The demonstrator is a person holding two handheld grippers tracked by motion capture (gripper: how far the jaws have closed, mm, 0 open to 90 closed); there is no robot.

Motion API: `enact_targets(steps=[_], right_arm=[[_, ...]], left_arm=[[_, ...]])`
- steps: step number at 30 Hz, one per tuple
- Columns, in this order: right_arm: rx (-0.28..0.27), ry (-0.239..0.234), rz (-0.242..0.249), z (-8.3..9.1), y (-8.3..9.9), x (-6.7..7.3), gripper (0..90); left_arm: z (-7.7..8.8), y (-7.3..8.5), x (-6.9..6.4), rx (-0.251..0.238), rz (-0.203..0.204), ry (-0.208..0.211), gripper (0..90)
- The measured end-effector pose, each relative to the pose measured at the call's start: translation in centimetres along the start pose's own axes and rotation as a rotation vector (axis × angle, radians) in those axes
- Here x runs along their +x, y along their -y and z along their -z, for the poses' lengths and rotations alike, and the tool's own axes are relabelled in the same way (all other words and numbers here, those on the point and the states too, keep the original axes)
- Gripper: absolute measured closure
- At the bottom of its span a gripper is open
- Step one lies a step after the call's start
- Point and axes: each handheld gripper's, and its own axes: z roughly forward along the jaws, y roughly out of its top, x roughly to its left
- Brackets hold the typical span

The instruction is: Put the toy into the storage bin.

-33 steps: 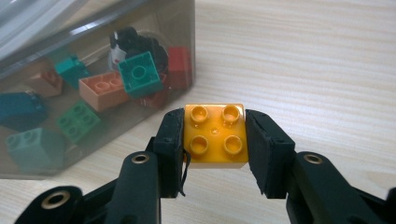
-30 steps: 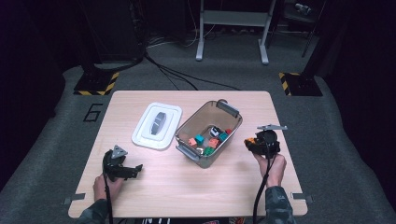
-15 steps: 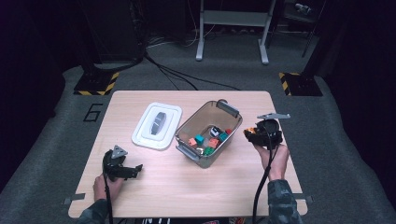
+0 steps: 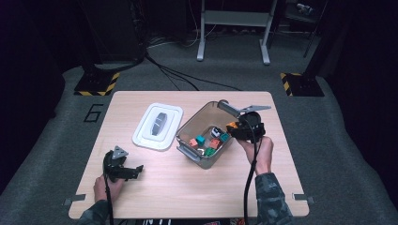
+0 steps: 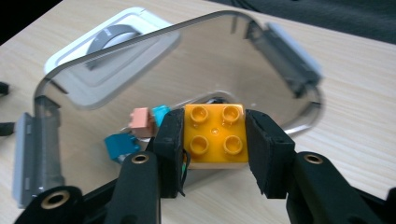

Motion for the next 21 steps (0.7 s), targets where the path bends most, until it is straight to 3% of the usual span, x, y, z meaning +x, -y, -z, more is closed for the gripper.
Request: enact_targets(steps=[8, 18, 21], right_arm=[[0.074, -0.048, 0.032, -2.4, 0.1, 1.9, 58.9], [0.117, -0.070, 0.050, -3.2, 0.9, 2.1, 57.7], [0.127, -0.070, 0.036, -3.1, 1.1, 2.1, 47.4]], left_arm=[[0.0, 0.0, 0.0, 0.000, -0.004, 0.001, 2.4], [0.0, 0.0, 0.0, 0.000, -0.005, 0.002, 2.4], [0.0, 0.0, 0.0, -0.001, -0.002, 0.000, 2.4]])
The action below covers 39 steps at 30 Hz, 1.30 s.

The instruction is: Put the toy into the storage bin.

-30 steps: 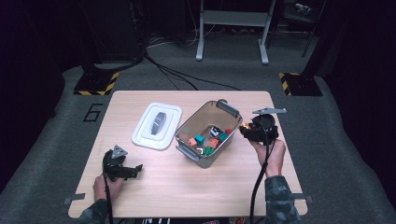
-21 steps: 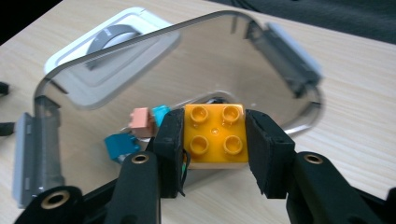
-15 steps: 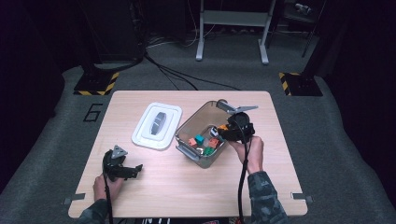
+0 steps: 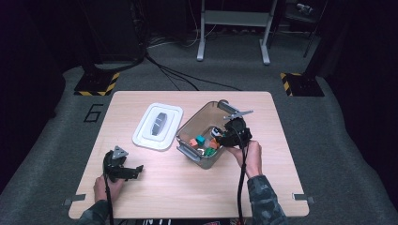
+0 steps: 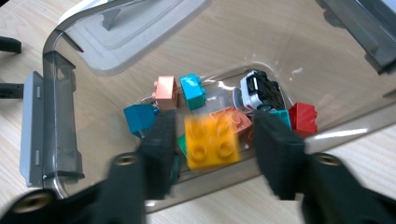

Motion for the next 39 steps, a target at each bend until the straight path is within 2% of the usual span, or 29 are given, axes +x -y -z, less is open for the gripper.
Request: enact_targets(steps=[1, 3, 6, 9, 15, 18, 26, 27, 28, 32, 33, 38, 39], right_arm=[[-0.010, -0.014, -0.003, 0.1, 0.1, -0.1, 43.6], [-0.025, 0.006, -0.011, 0.4, 0.4, -0.2, 32.3], [-0.057, 0.013, -0.025, 1.1, 1.0, -0.5, 21.2], [-0.082, 0.019, -0.038, 1.9, 1.7, -1.0, 15.7], [-0.099, 0.023, -0.068, 2.6, 3.8, -2.4, 10.3], [-0.098, 0.049, -0.083, 2.3, 5.1, -3.0, 6.9], [-0.080, 0.099, -0.133, 0.4, 9.5, -4.9, 1.2], [-0.076, 0.117, -0.133, 0.1, 10.1, -5.1, 0.5], [-0.069, 0.113, -0.151, -0.2, 10.6, -5.3, 0.0], [-0.051, 0.145, -0.194, -1.7, 12.8, -6.1, 0.0], [-0.050, 0.153, -0.191, -2.0, 13.3, -6.3, 0.0], [-0.048, 0.231, -0.217, -3.1, 15.0, -6.9, 0.0], [-0.058, 0.243, -0.207, -3.2, 15.4, -7.2, 0.0]], left_arm=[[0.0, 0.0, 0.0, 0.001, 0.000, 0.000, 2.4], [0.0, 0.0, 0.0, 0.001, 0.000, 0.000, 2.4], [0.0, 0.0, 0.0, 0.000, 0.001, 0.000, 2.4], [0.0, 0.0, 0.0, 0.001, -0.001, 0.001, 2.4], [0.0, 0.0, 0.0, 0.001, -0.002, 0.001, 2.4], [0.0, 0.0, 0.0, 0.001, -0.002, 0.001, 2.4], [-0.1, 0.0, 0.0, -0.008, 0.002, -0.001, 2.4], [-0.1, 0.0, 0.1, 0.000, -0.010, 0.000, 2.4], [0.0, -0.1, 0.1, 0.006, -0.013, 0.003, 2.4], [-0.1, -0.1, 0.0, 0.002, -0.006, 0.003, 2.4], [-0.1, -0.1, 0.0, -0.003, -0.006, 0.001, 2.4], [-0.1, -0.1, 0.1, 0.003, -0.009, 0.006, 2.4], [-0.2, -0.1, 0.0, -0.002, -0.004, 0.006, 2.4]])
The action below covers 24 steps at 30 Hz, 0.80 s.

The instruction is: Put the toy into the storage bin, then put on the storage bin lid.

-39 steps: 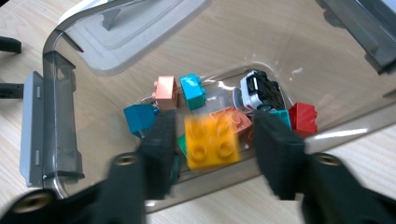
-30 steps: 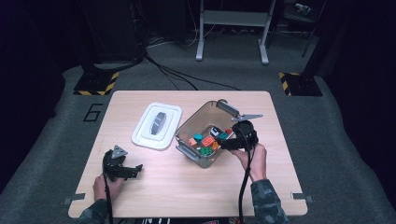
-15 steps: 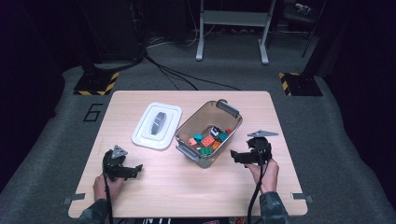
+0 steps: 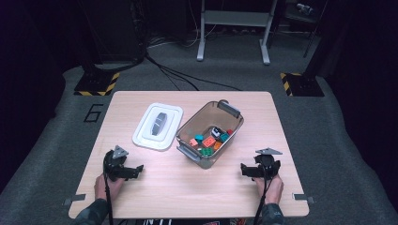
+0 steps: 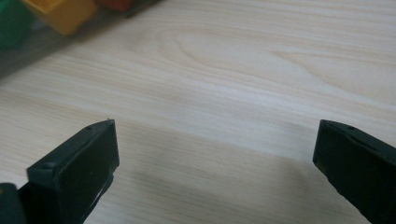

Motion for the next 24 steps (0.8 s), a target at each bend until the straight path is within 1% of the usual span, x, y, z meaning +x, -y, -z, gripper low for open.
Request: enact_targets(steps=[1, 2, 3, 4, 5, 6, 7, 8, 9, 10, 11, 12, 13, 14, 15, 16, 17, 18, 20, 21, 22, 23, 24], right_arm=[[0.000, 0.012, 0.005, -0.1, 0.3, -0.2, 0.1], [0.004, 0.025, -0.005, -0.2, 0.6, -0.3, 0.1], [0.002, 0.025, 0.005, -0.4, 0.9, -0.6, 0.2], [0.000, 0.040, 0.018, -0.4, 1.1, -0.7, 0.5], [-0.009, 0.040, 0.017, -0.4, 1.2, -0.8, 0.9], [-0.015, 0.039, 0.026, -0.3, 1.3, -1.0, 1.2], [-0.024, 0.040, 0.025, -0.4, 1.3, -0.9, 0.4], [-0.023, 0.039, 0.029, -0.4, 1.4, -1.0, 0.0], [-0.025, 0.036, 0.031, -0.5, 1.4, -1.0, 0.0], [-0.034, 0.030, 0.039, -0.5, 1.4, -1.1, 0.0], [-0.039, 0.029, 0.032, -0.5, 1.4, -1.1, 0.0], [-0.037, 0.028, 0.044, -0.5, 1.5, -1.2, 0.0], [-0.040, 0.025, 0.043, -0.5, 1.5, -1.2, 0.0], [-0.039, 0.024, 0.041, -0.4, 1.5, -1.2, 0.0], [-0.038, 0.025, 0.050, -0.4, 1.6, -1.3, 0.0], [-0.041, 0.026, 0.039, -0.3, 1.6, -1.2, 0.0], [-0.035, 0.027, 0.042, -0.2, 1.7, -1.2, 0.0], [-0.037, 0.022, 0.048, -0.1, 1.8, -1.3, 0.0], [-0.042, 0.023, 0.043, 0.0, 2.1, -1.3, 0.0], [-0.041, 0.018, 0.048, 0.0, 2.0, -1.3, 0.0], [-0.038, 0.010, 0.050, 0.0, 2.0, -1.4, 0.0], [-0.037, 0.011, 0.050, 0.0, 2.0, -1.3, 0.0], [-0.037, 0.010, 0.065, 0.0, 2.0, -1.4, 0.0]], left_arm=[[0.0, 0.0, 0.0, 0.001, 0.004, 0.002, 2.3], [-0.2, -0.1, 0.1, 0.001, -0.004, 0.003, 1.7], [-0.2, -0.2, 0.1, 0.007, 0.004, 0.004, 1.3], [-0.2, -0.2, 0.1, 0.000, 0.002, -0.007, 1.3], [-0.3, -0.2, 0.0, -0.006, 0.021, -0.018, 1.3], [-0.3, -0.3, -0.1, 0.005, 0.019, -0.023, 1.3], [-0.4, -0.3, -0.1, -0.003, 0.024, -0.029, 1.2], [-0.4, -0.4, -0.1, 0.006, 0.019, -0.025, 1.0], [-0.3, -0.5, -0.1, 0.026, 0.015, -0.028, 0.9], [-0.4, -0.6, -0.2, 0.027, 0.022, -0.042, 1.0], [-0.4, -0.8, -0.1, 0.039, 0.020, -0.050, 0.7], [-0.3, -1.1, -0.1, 0.040, 0.033, -0.048, 0.6], [-0.4, -1.4, -0.1, 0.026, 0.060, -0.051, 0.5], [-0.4, -1.8, -0.2, -0.007, 0.089, -0.053, 0.3], [-0.3, -2.2, -0.1, -0.004, 0.093, -0.049, 0.3], [-0.3, -2.9, 0.1, -0.006, 0.119, -0.034, 0.0], [-0.4, -3.5, 0.2, -0.009, 0.126, -0.025, 0.1], [-0.5, -4.0, 0.3, -0.009, 0.125, -0.017, 0.2], [-0.7, -5.2, 0.4, 0.010, 0.111, -0.003, 0.2], [-1.0, -5.8, 0.4, 0.009, 0.116, 0.005, 0.3], [-1.2, -6.4, 0.5, 0.027, 0.104, 0.004, 0.3], [-1.6, -6.9, 0.5, 0.027, 0.107, 0.005, 0.8], [-2.0, -7.5, 0.5, 0.028, 0.114, 0.008, 0.9]])
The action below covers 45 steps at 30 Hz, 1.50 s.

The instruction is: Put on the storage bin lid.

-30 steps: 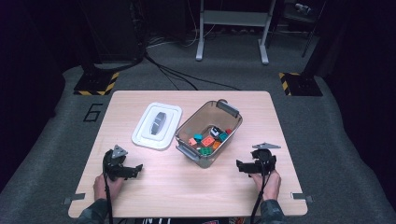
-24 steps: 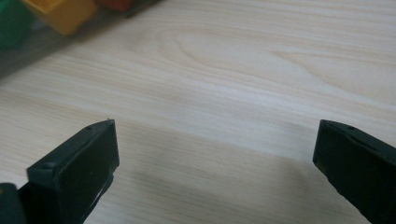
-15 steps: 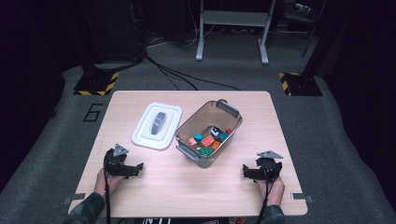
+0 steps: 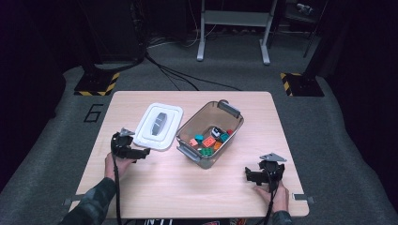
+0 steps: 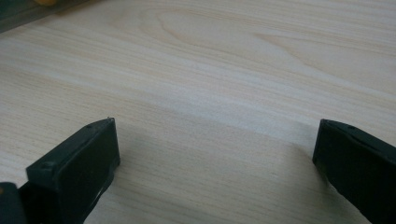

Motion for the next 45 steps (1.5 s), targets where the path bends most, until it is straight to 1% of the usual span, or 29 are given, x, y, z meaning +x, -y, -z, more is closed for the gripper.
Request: enact_targets(steps=[4, 6, 7, 9, 10, 11, 12, 13, 15, 16, 17, 18, 19, 20, 21, 22, 23, 24, 27, 28, 30, 33, 35, 39, 40, 41, 42, 44, 45], right_arm=[[-0.001, -0.001, 0.001, 0.0, 0.0, 0.0, 0.0], [0.000, -0.001, 0.001, 0.0, 0.0, 0.0, 0.0], [-0.001, -0.001, 0.001, 0.0, 0.0, 0.0, 0.0], [0.000, -0.001, 0.001, 0.0, 0.0, 0.0, 0.0], [0.000, -0.001, 0.001, 0.0, 0.0, 0.0, 0.0], [-0.001, -0.001, 0.001, 0.0, 0.0, 0.0, 0.0], [0.000, -0.001, 0.001, 0.0, 0.0, 0.0, 0.0], [-0.001, -0.001, 0.001, 0.0, 0.0, 0.0, 0.0], [0.000, -0.001, 0.001, 0.0, 0.0, 0.0, 0.0], [-0.001, -0.001, 0.001, 0.0, 0.0, 0.0, 0.0], [-0.001, -0.001, 0.000, 0.0, 0.0, 0.0, 0.0], [-0.001, -0.001, 0.001, 0.0, 0.0, 0.0, 0.0], [-0.001, -0.001, 0.001, 0.0, 0.0, 0.0, 0.0], [-0.001, -0.001, 0.000, 0.0, 0.0, 0.0, 0.0], [0.000, -0.001, -0.001, 0.0, 0.0, 0.0, 0.0], [-0.001, 0.001, -0.005, 0.0, 0.0, 0.1, 0.0], [-0.001, 0.000, -0.004, 0.0, 0.0, 0.1, 0.0], [-0.002, 0.001, -0.004, 0.0, 0.0, 0.1, 0.0], [-0.002, 0.003, -0.005, 0.0, 0.0, 0.1, 0.0], [-0.002, 0.000, -0.004, 0.0, 0.0, 0.1, 0.0], [-0.002, 0.001, -0.005, 0.0, 0.0, 0.1, 0.0], [-0.002, 0.001, -0.005, 0.0, 0.0, 0.1, 0.0], [-0.002, 0.001, -0.005, 0.0, 0.0, 0.1, 0.0], [-0.001, 0.001, -0.005, 0.0, 0.0, 0.1, 0.0], [-0.001, 0.001, -0.005, 0.0, 0.0, 0.1, 0.0], [-0.001, 0.001, -0.005, 0.0, 0.0, 0.1, 0.0], [-0.001, 0.001, -0.004, 0.0, 0.0, 0.1, 0.0], [-0.001, 0.001, -0.003, 0.0, 0.0, 0.1, 0.0], [0.000, 0.000, -0.002, 0.0, 0.0, 0.1, 0.0]], left_arm=[[-1.3, -2.3, -0.1, 0.028, 0.010, 0.007, 1.1], [-1.9, -3.3, 0.0, 0.023, 0.020, 0.017, 1.4], [-2.2, -3.8, 0.0, 0.003, 0.033, 0.023, 1.8], [-2.9, -4.6, 0.2, -0.003, 0.039, 0.024, 3.9], [-3.2, -4.9, 0.2, -0.009, 0.062, 0.026, 5.1], [-3.5, -5.2, 0.3, -0.011, 0.052, 0.017, 7.7], [-3.9, -5.5, 0.4, 0.000, 0.052, 0.022, 9.6], [-4.3, -5.8, 0.4, -0.004, 0.066, 0.028, 10.8], [-4.9, -6.1, 0.2, -0.006, 0.026, -0.008, 15.9], [-5.3, -6.3, 0.2, 0.006, 0.031, -0.002, 15.6], [-5.7, -6.4, 0.2, 0.012, 0.045, -0.008, 17.3], [-5.8, -6.6, 0.2, 0.000, 0.044, -0.032, 22.7], [-6.1, -6.7, 0.2, -0.012, 0.049, -0.047, 31.9], [-6.2, -6.9, 0.2, -0.008, 0.061, -0.057, 38.7], [-6.5, -6.9, 0.2, -0.016, 0.069, -0.072, 42.2], [-6.8, -6.9, 0.1, -0.017, 0.058, -0.085, 46.9], [-7.1, -7.0, 0.0, -0.008, 0.047, -0.089, 48.7], [-7.3, -7.0, -0.2, -0.002, 0.036, -0.084, 52.0], [-7.7, -6.9, -0.5, -0.020, 0.026, -0.073, 65.9], [-7.7, -6.9, -0.5, -0.020, 0.018, -0.078, 67.0], [-7.5, -6.8, -0.5, -0.008, 0.019, -0.066, 67.6], [-7.0, -6.3, -0.2, -0.007, 0.016, -0.054, 67.9], [-6.4, -5.6, 0.0, -0.013, 0.004, -0.043, 67.9], [-5.0, -4.2, 0.5, -0.023, 0.015, -0.019, 67.9], [-4.5, -3.8, 0.8, -0.013, 0.000, -0.012, 67.9], [-4.1, -3.3, 0.8, -0.016, -0.009, -0.012, 67.9], [-3.8, -2.8, 0.7, -0.031, 0.003, -0.003, 67.9], [-3.0, -1.9, 0.7, -0.035, -0.006, 0.002, 67.8], [-2.8, -1.7, 0.6, -0.039, -0.002, 0.005, 67.7]])
